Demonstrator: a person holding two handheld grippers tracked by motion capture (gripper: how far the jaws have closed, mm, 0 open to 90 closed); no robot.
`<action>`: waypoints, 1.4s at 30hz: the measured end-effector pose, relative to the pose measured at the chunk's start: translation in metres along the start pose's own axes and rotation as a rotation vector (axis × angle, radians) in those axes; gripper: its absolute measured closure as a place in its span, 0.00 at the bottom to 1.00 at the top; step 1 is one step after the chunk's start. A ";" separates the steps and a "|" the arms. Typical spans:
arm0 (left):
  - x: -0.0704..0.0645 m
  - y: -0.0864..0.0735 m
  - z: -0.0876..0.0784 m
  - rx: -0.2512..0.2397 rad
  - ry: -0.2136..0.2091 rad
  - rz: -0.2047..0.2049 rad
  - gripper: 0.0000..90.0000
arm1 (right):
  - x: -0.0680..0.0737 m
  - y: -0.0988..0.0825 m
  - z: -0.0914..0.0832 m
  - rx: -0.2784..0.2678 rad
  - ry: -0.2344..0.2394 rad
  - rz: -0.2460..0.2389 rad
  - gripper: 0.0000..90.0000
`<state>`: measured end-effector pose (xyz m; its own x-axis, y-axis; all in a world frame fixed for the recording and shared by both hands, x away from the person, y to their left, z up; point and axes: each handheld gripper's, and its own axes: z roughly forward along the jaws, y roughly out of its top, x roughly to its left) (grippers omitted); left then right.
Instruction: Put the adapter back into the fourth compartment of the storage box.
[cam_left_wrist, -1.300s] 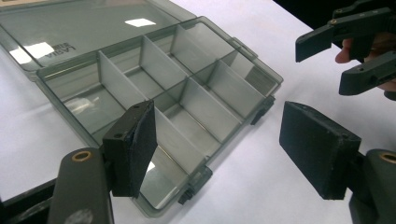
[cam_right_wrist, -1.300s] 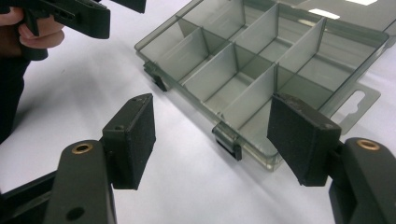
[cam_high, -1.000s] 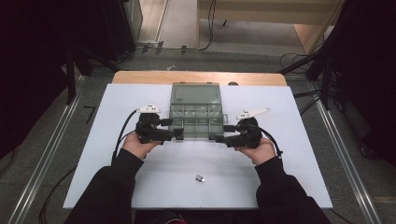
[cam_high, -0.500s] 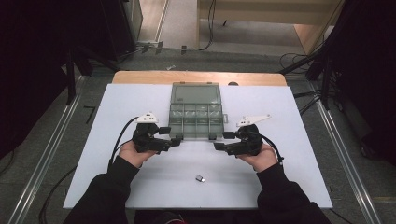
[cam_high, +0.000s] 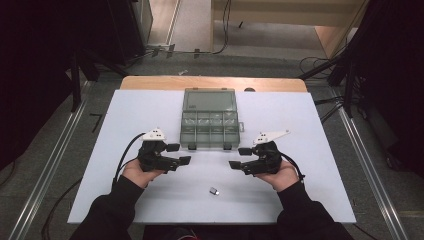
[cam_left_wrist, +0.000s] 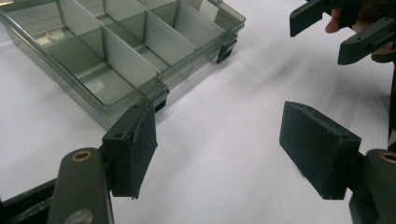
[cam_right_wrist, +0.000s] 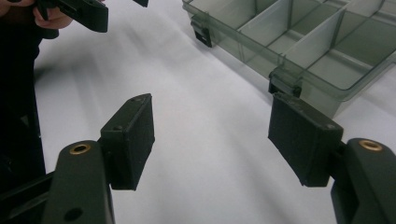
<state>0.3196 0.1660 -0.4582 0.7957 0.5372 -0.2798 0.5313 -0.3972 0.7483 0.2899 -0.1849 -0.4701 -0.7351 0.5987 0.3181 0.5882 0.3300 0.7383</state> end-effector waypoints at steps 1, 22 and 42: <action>-0.001 -0.001 -0.001 0.003 -0.002 0.001 0.31 | 0.001 0.000 0.000 0.001 0.004 -0.004 0.33; -0.011 -0.028 -0.010 0.016 -0.004 0.024 0.31 | 0.012 -0.001 0.009 0.028 0.030 -0.033 0.33; -0.015 -0.043 -0.020 0.017 0.013 0.011 0.31 | 0.028 0.004 0.027 0.077 0.036 -0.071 0.33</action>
<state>0.2791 0.1900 -0.4743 0.7979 0.5421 -0.2635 0.5272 -0.4158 0.7411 0.2807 -0.1471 -0.4741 -0.7867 0.5459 0.2884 0.5572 0.4267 0.7124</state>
